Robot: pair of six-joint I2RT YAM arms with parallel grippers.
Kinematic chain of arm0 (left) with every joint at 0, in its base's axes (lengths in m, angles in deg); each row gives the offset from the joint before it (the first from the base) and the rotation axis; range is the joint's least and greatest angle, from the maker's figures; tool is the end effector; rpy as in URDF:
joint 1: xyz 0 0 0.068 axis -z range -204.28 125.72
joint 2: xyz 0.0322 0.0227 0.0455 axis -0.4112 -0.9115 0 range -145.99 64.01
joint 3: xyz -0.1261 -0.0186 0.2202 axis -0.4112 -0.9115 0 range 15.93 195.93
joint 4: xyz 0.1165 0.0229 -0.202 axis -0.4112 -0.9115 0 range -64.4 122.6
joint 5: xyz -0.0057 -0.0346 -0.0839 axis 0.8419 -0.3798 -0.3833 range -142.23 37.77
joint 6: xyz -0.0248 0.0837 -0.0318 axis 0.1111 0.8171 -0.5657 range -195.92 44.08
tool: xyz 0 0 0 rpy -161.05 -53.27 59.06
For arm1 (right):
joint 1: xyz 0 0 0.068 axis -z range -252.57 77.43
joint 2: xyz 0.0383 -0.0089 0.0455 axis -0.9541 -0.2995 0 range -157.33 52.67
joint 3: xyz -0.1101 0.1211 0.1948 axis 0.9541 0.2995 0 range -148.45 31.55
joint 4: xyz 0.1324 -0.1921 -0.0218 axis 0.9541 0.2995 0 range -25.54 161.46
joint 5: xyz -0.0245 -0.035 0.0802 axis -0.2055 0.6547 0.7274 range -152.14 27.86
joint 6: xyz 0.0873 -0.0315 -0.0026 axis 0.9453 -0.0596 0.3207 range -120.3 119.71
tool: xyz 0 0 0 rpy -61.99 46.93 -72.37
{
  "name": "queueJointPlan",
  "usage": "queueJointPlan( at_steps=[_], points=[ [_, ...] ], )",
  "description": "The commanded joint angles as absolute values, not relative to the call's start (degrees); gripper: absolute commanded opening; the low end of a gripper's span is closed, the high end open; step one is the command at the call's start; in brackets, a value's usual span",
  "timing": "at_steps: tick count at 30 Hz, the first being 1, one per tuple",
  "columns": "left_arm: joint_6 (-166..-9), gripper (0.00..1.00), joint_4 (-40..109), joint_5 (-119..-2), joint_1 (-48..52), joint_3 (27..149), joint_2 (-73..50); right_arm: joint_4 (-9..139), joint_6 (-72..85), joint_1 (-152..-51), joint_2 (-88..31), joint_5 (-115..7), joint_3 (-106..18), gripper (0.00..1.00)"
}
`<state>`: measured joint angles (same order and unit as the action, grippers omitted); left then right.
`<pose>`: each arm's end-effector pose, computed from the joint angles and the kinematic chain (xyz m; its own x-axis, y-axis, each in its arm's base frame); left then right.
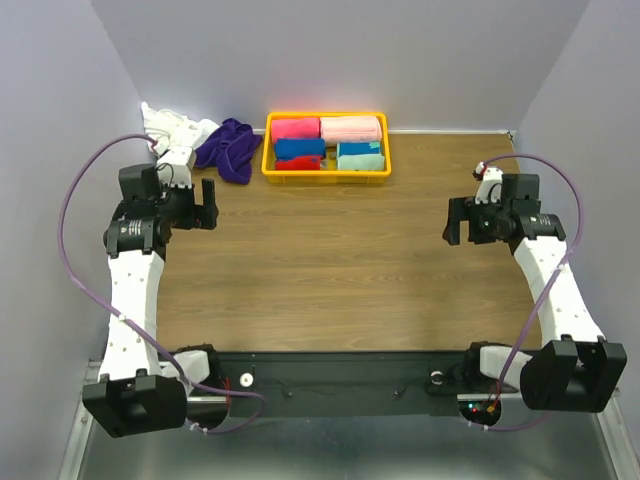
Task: Roll the towels
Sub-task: Grab a towel with the left arm
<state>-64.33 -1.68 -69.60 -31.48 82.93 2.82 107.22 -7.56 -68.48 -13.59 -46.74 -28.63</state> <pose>0.2471 0.0061 0.3364 -0.4350 0.1385 -0.8897 0.2329 0.9718 0.0374 0.2450 0.0047 0.2582 -0.7317 -0.0699 -0.6780 -0.1996 0.9731 0.1151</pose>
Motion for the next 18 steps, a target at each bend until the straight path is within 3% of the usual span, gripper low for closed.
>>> queueJointPlan(
  at_steps=[1,8,18],
  points=[
    [-60.6,0.99,2.0,-64.5,-31.3,87.8,-2.2,105.5,-7.2,-68.5,-14.7,-45.1,-31.3,1.00],
    [-57.6,0.99,3.7,-61.3,-31.2,102.9,-22.1,105.9,-7.2,-68.5,-18.4,-43.6,-32.3,1.00],
    [-63.9,0.99,7.9,-67.1,-31.0,123.3,-48.4,106.0,-8.2,-68.4,-22.4,-43.1,-32.2,1.00]
  ],
)
